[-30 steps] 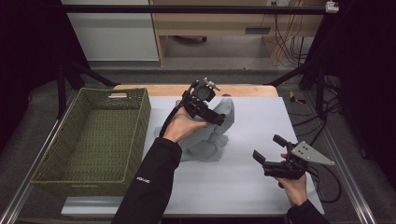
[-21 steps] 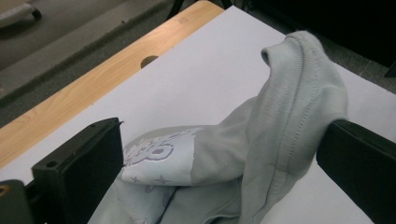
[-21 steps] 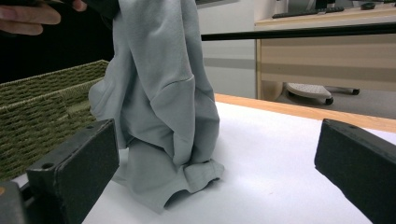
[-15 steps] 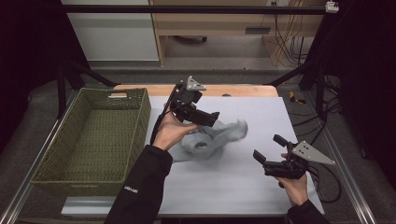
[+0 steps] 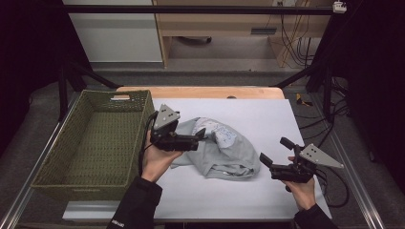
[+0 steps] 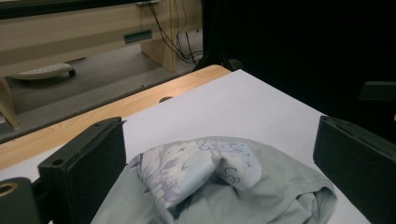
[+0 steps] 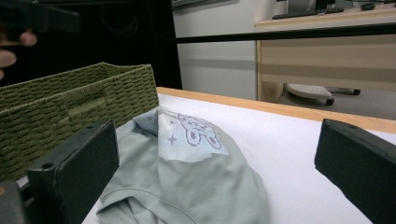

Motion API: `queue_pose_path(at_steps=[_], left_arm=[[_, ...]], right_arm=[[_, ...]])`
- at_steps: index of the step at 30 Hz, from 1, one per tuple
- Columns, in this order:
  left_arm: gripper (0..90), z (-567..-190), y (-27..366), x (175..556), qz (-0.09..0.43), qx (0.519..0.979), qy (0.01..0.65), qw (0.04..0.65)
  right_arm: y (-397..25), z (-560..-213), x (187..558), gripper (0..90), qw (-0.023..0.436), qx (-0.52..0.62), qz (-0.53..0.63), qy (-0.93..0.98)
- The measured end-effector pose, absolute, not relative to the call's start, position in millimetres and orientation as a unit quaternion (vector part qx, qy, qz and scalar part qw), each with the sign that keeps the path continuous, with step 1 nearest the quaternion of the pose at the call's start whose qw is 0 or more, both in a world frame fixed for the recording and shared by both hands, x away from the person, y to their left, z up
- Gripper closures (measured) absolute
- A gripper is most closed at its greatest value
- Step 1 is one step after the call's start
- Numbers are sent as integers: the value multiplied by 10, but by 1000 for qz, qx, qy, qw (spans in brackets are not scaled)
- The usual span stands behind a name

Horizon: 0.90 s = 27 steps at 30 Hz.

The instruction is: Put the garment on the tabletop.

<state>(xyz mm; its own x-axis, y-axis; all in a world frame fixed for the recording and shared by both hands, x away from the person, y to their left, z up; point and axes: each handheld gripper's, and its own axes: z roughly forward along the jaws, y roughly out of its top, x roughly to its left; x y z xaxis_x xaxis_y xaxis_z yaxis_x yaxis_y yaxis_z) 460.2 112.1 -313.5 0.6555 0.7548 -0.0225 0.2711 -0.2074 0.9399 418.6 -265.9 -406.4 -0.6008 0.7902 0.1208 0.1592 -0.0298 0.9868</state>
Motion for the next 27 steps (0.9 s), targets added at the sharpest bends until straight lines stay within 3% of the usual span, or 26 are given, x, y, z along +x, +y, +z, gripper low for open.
queue_pose_path(at_steps=[14, 27], left_arm=[[22, -3596, 1385, 4187, 251, 702, 357, 563], [21, -3809, 1494, 4113, 249, 699, 358, 566]], right_arm=[[-2666, -4079, 4191, 4, 260, 369, 615, 647], [-2695, -4089, 4188, 4, 251, 372, 615, 648]])
